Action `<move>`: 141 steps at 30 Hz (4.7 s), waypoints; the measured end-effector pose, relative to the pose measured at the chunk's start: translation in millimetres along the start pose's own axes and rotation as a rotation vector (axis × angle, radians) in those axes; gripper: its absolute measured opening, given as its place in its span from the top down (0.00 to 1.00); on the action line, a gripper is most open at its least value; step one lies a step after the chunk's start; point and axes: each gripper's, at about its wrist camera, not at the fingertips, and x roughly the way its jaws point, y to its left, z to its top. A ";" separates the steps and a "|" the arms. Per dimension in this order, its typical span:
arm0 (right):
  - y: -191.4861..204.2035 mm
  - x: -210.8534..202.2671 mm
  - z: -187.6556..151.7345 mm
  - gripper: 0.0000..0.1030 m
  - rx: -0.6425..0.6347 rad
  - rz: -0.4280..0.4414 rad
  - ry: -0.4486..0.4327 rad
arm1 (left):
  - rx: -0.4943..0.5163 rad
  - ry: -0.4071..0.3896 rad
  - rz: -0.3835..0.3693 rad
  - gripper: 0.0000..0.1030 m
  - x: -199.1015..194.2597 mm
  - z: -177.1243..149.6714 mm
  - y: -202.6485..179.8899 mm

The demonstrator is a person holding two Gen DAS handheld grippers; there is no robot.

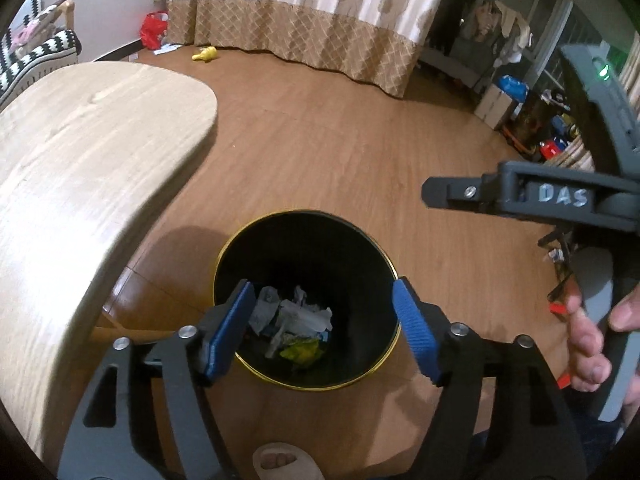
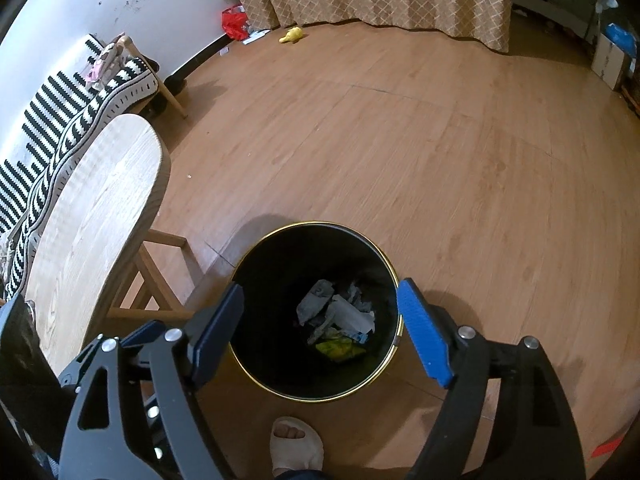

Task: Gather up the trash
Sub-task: 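Swing both open tools back over the remaining trash on the table, then grasp the red cigarette pack with the left tool while the right tool grasps the green-white paper bag, then carry both items over the bin and open the right tool to drop the paper bag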

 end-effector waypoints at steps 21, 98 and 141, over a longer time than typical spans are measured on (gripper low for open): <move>275.2 -15.7 -42.4 0.20 -0.435 0.255 -0.041 | -0.447 -0.240 0.523 0.06 -291.3 -123.8 229.8; 607.4 35.1 -159.6 0.43 -0.693 0.551 0.094 | -0.748 -0.268 0.744 0.44 -407.4 -242.6 361.3; 36.8 35.5 10.2 0.42 -0.134 0.002 0.160 | -0.067 -0.108 0.145 0.44 -90.7 -9.9 40.5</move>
